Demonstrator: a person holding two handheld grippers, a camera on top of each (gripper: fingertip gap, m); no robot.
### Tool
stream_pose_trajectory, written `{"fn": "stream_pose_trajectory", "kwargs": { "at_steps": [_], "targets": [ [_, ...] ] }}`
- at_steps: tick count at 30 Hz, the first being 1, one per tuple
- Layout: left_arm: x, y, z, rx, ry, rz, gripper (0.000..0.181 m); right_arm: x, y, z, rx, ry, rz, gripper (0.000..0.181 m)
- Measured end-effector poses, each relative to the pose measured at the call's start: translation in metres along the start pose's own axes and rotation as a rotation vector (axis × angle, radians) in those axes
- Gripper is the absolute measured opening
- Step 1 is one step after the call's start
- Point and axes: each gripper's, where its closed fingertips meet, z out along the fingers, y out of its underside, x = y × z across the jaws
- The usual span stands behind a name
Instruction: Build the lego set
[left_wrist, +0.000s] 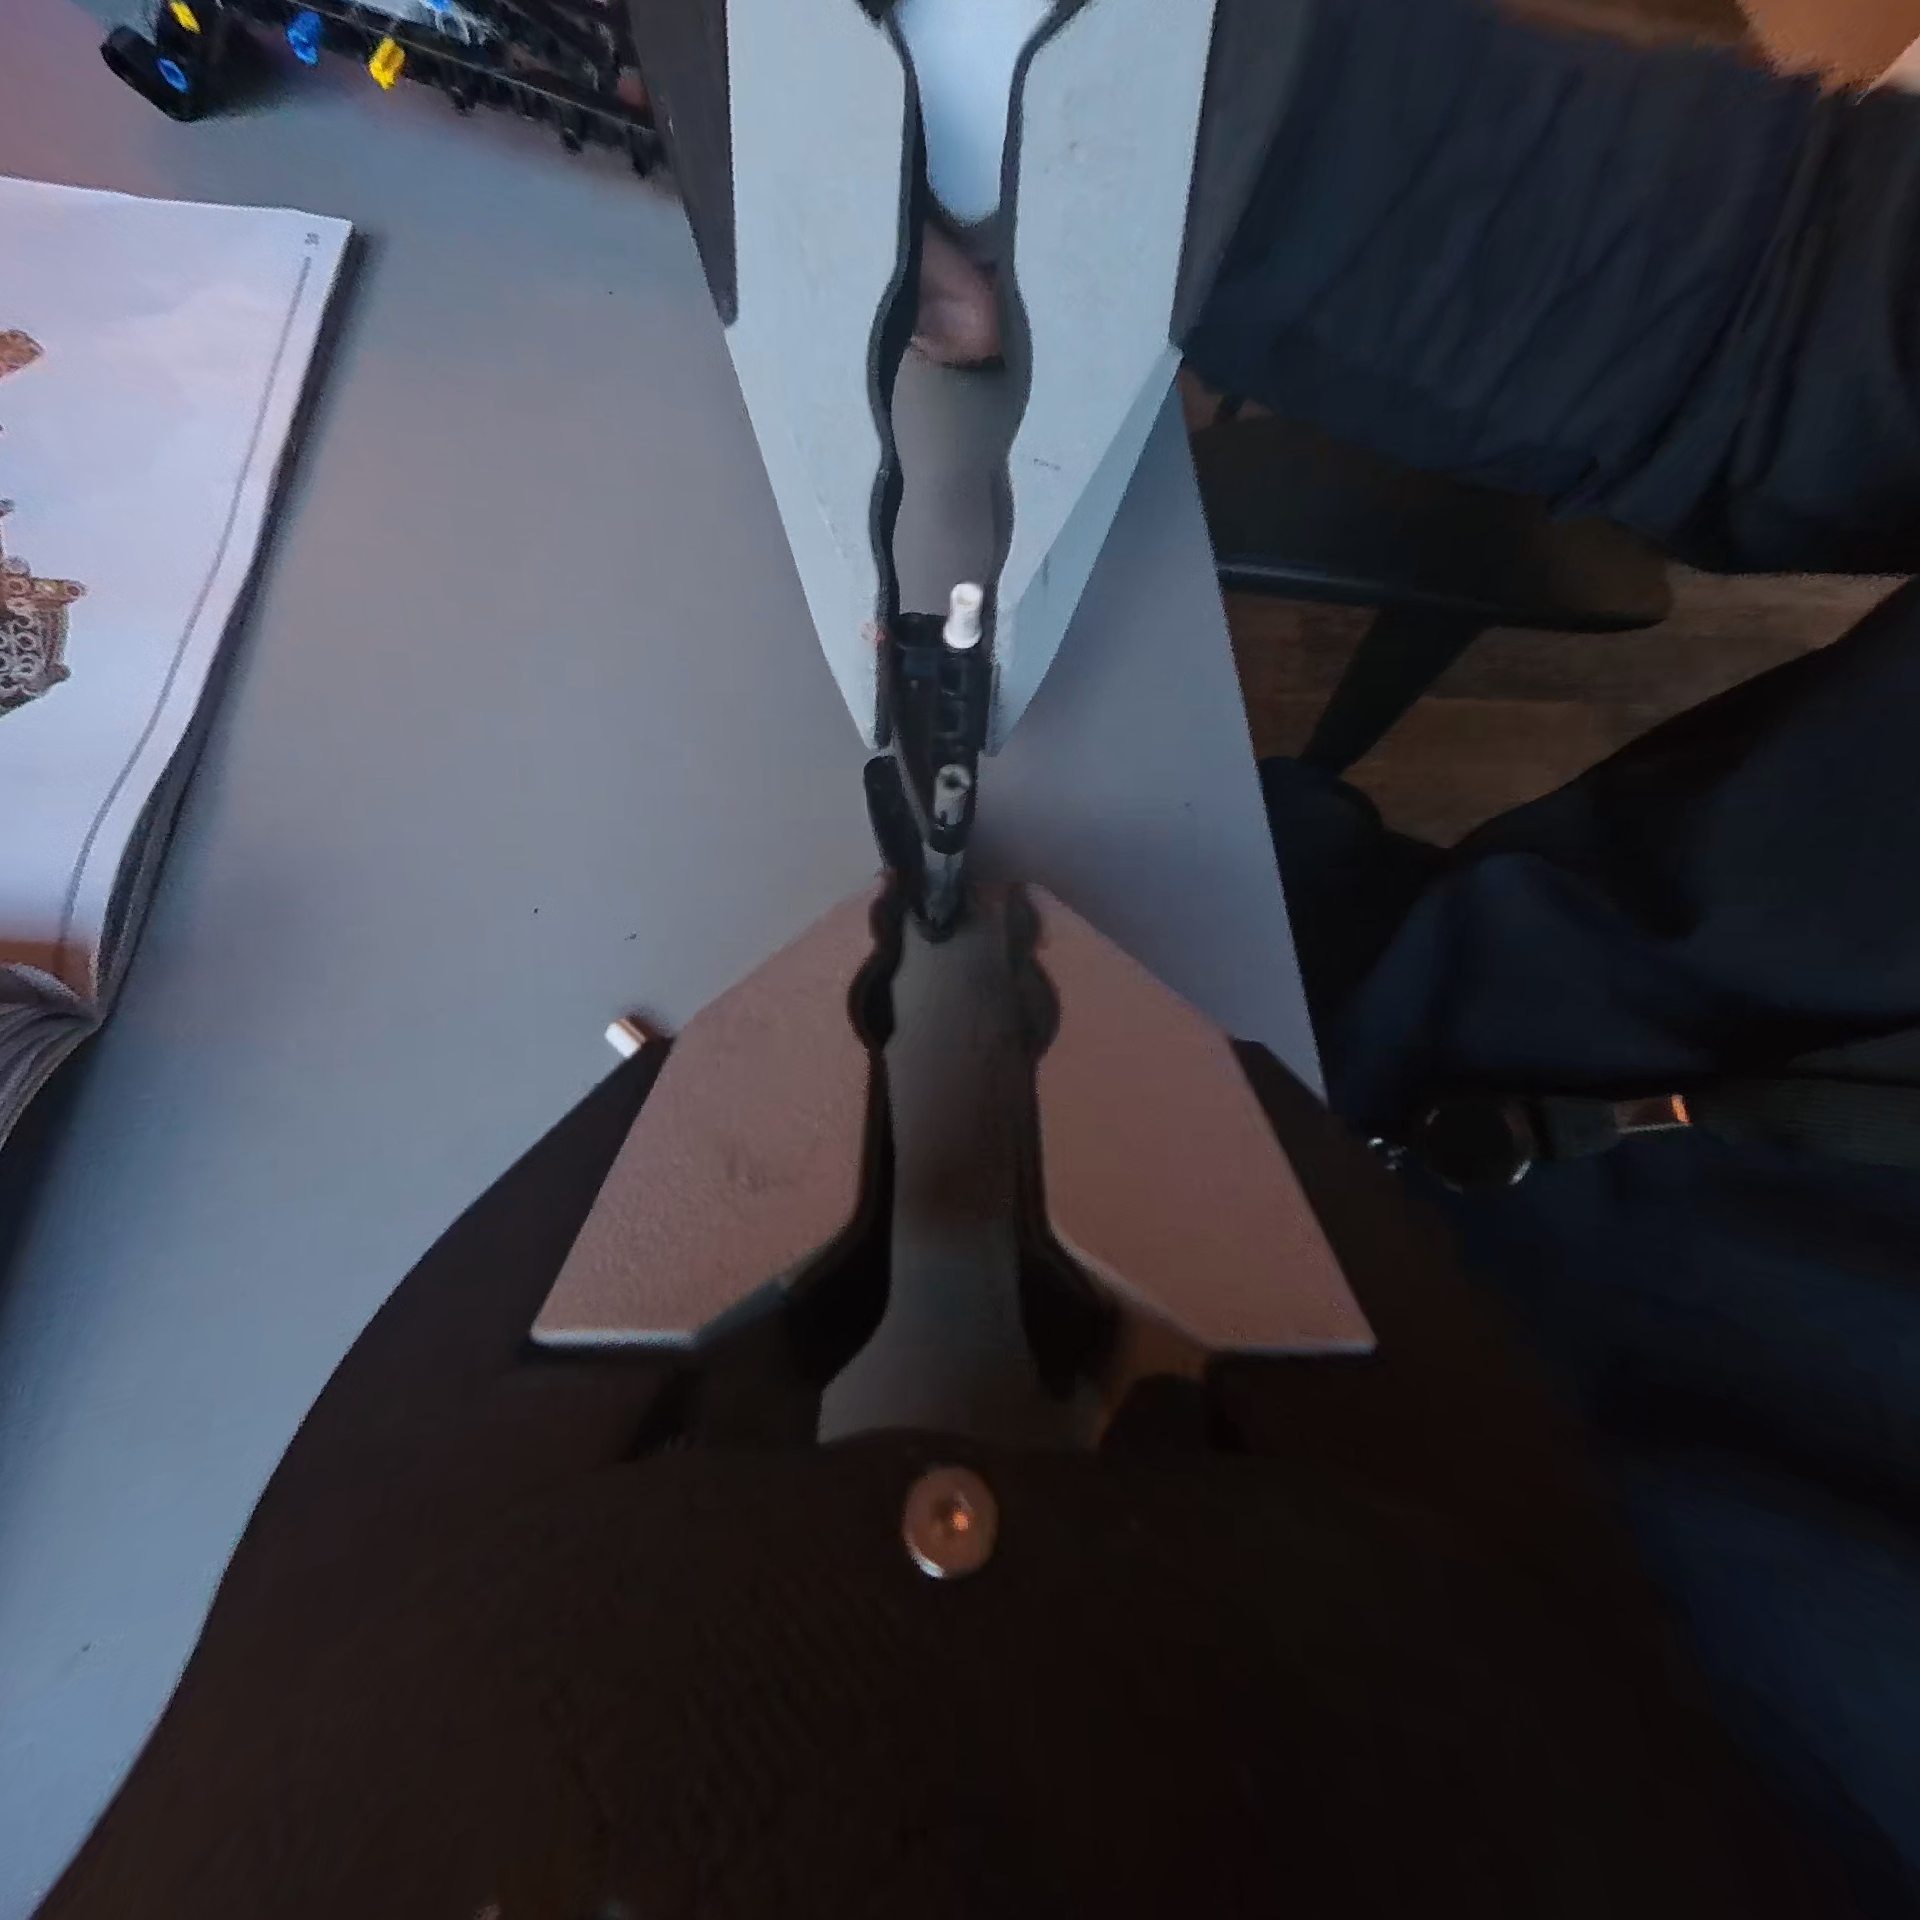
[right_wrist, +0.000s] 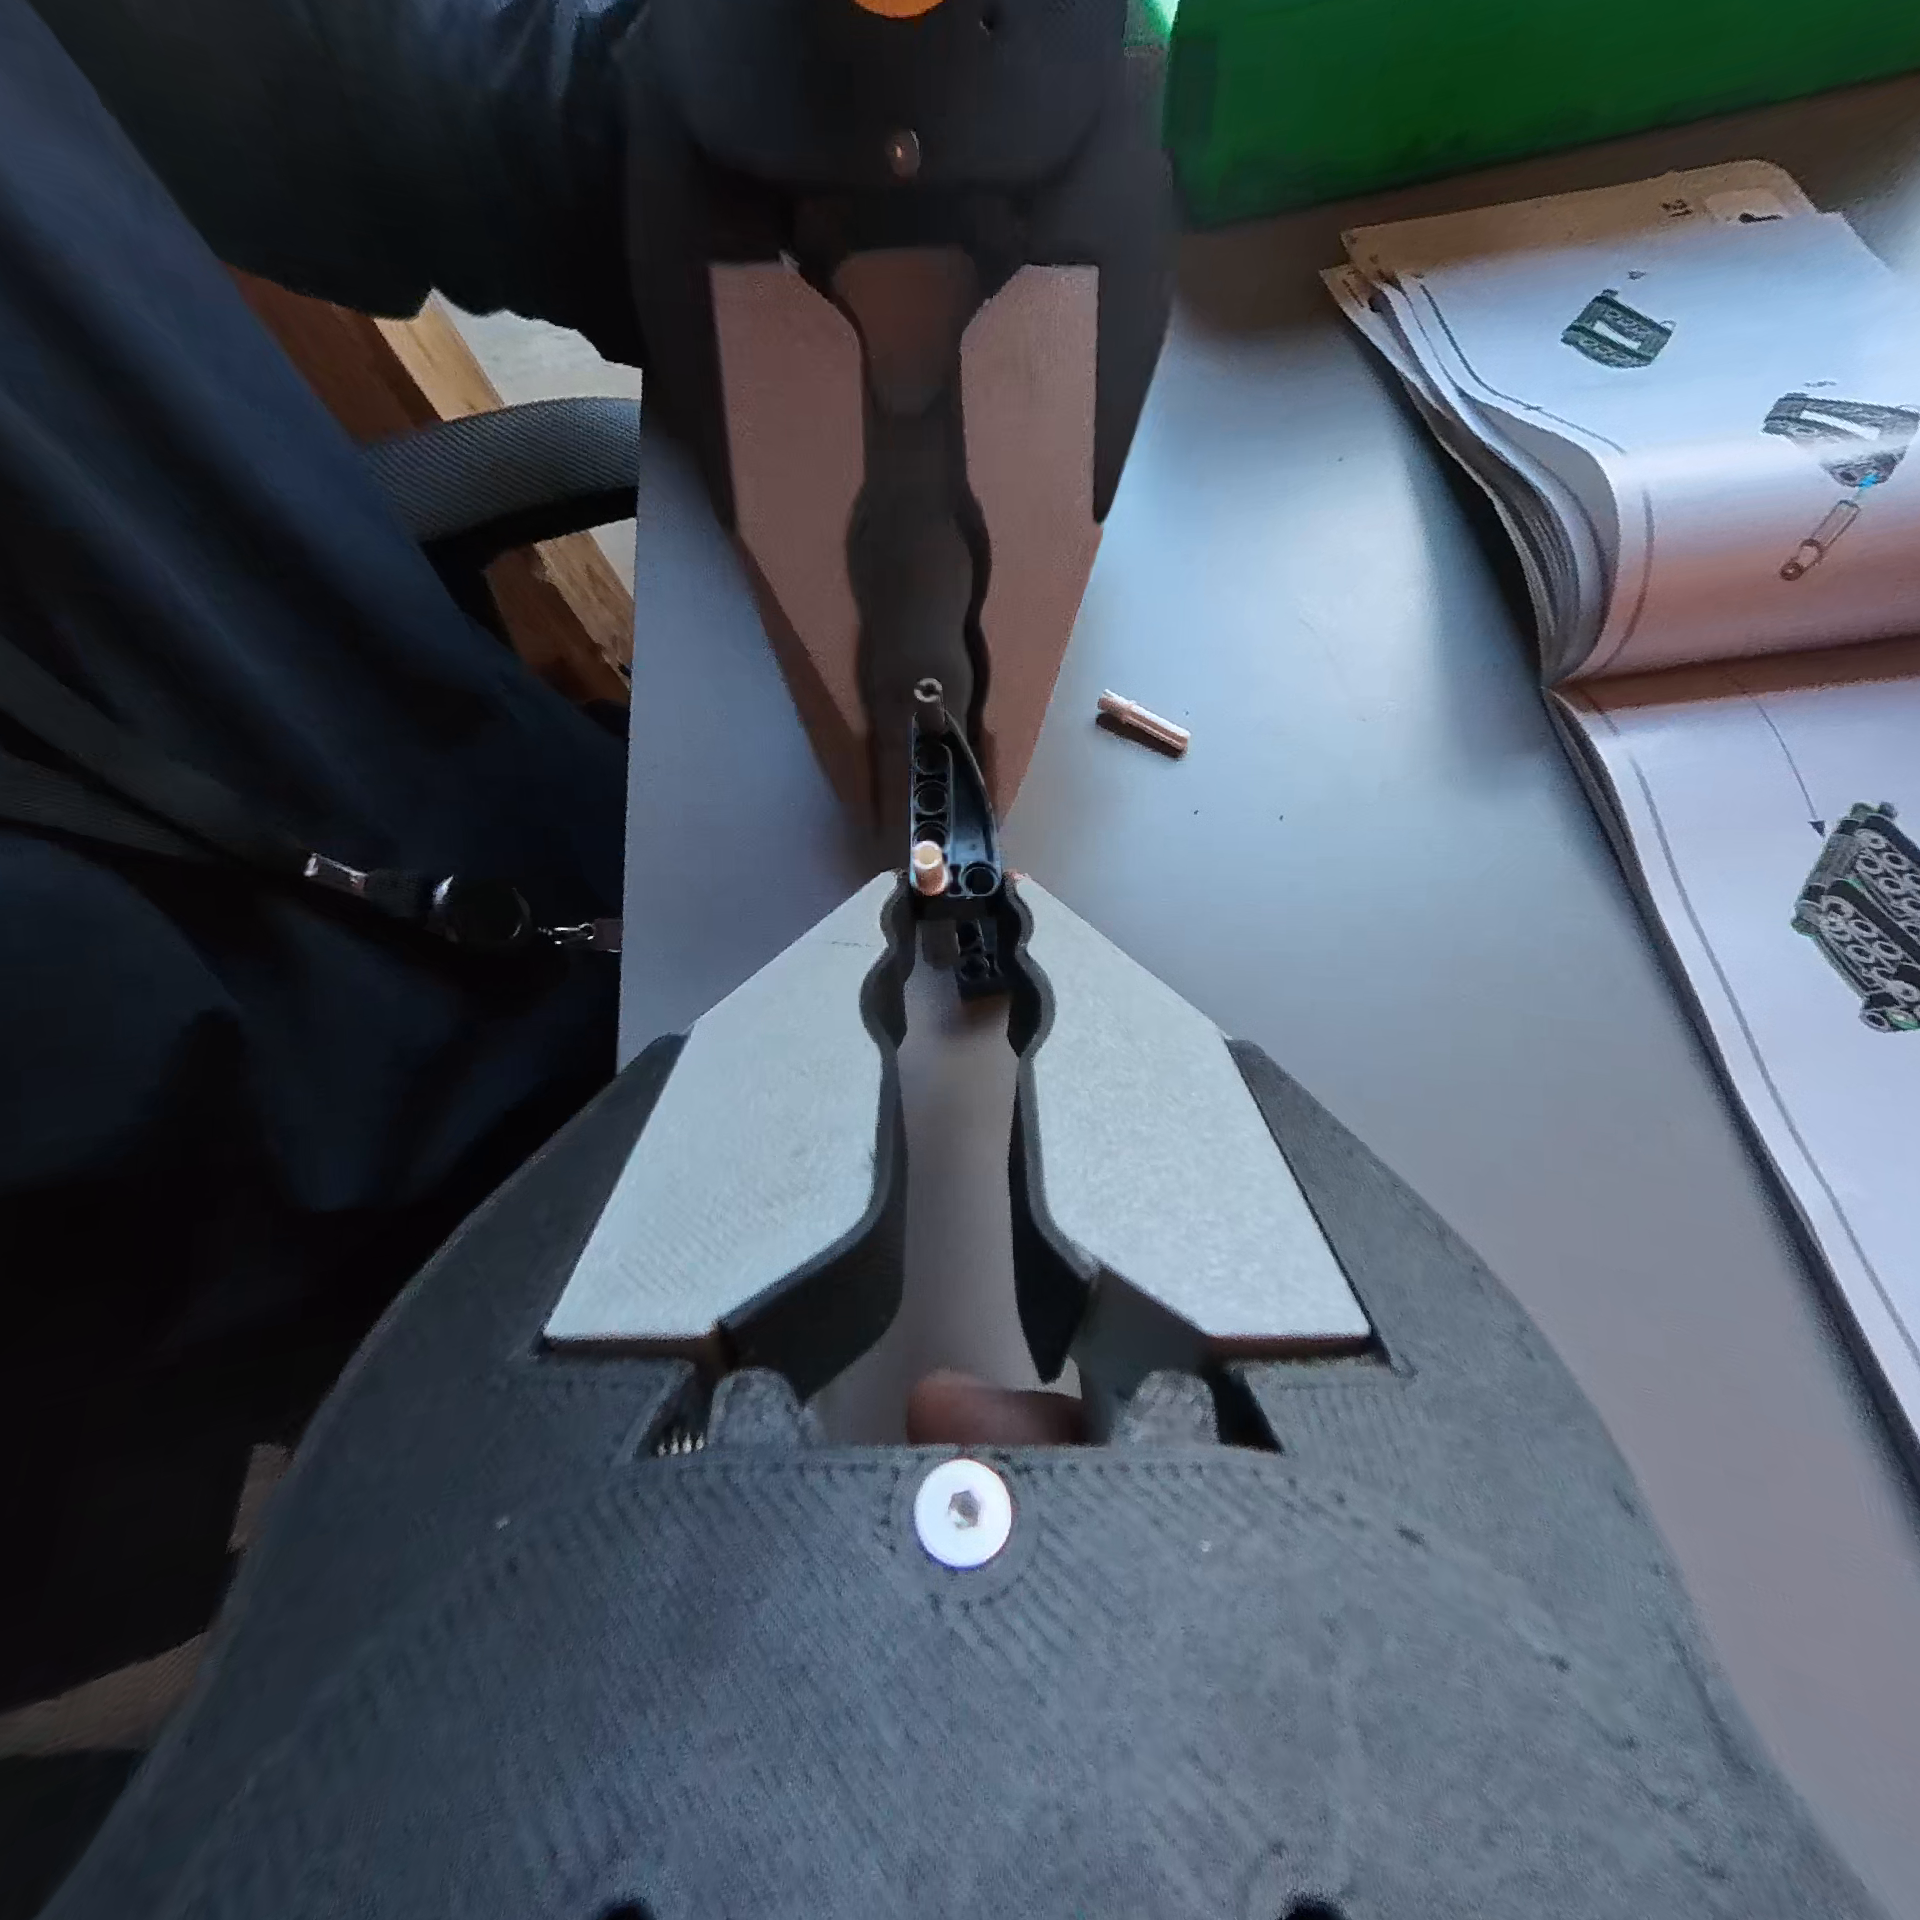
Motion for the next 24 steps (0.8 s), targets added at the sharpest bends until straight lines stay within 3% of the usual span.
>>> {"fn": "stream_pose_trajectory", "kwargs": {
  "at_steps": [1, 5, 8, 10, 24],
  "targets": [
    [0.001, -0.003, -0.004, 0.029, 0.011, -0.007, 0.018, 0.0, 0.0, 0.0, 0.005, 0.005, -0.004, 0.012],
    [-0.006, -0.01, -0.013, 0.091, -0.017, -0.021, 0.022, 0.0, -0.001, 0.0, -0.004, 0.006, -0.004, 0.012],
    [-0.003, -0.018, -0.015, 0.122, 0.0, -0.019, 0.012, 0.001, 0.0, 0.0, -0.025, 0.01, -0.004, 0.012],
    [-0.003, -0.018, -0.014, 0.121, -0.015, -0.005, 0.004, 0.001, 0.0, -0.001, -0.038, 0.01, -0.002, 0.012],
    [-0.001, -0.015, -0.012, 0.124, -0.042, 0.016, 0.004, -0.001, 0.006, 0.0, -0.154, 0.046, -0.05, 0.012]
  ]
}}
